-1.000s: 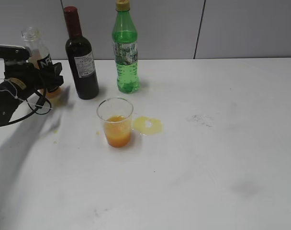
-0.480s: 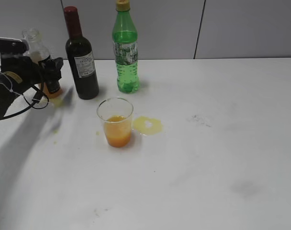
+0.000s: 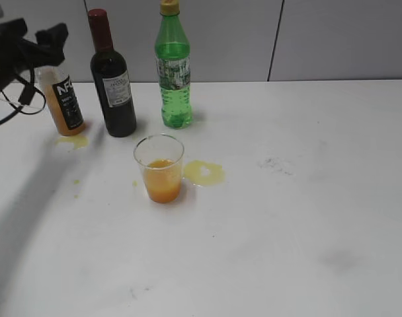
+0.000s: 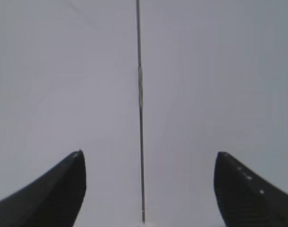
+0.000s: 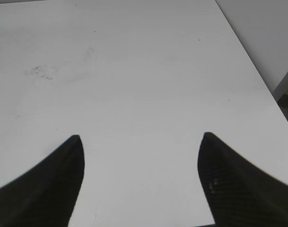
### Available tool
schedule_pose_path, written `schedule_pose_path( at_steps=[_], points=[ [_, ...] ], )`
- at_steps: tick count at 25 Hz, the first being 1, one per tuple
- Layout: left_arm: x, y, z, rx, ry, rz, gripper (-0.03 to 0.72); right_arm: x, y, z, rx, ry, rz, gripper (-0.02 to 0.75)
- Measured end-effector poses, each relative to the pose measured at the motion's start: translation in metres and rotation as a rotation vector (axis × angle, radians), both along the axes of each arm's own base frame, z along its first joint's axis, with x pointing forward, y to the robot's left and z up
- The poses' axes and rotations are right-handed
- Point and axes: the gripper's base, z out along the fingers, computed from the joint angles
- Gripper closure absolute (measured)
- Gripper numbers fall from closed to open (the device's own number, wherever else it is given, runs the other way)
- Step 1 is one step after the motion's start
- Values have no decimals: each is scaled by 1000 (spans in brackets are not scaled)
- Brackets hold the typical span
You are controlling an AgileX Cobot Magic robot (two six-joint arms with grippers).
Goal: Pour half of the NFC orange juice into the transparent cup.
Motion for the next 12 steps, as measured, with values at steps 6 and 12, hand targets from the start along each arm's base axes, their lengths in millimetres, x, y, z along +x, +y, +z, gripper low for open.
schedule_pose_path(
  at_steps=[6, 12],
  points=[
    [-19, 5, 61, 46, 14, 11, 41, 0, 0, 0, 0, 0, 0, 167],
    [-74, 15, 139, 111, 106, 64, 59, 0, 0, 0, 0, 0, 0, 167]
  ],
)
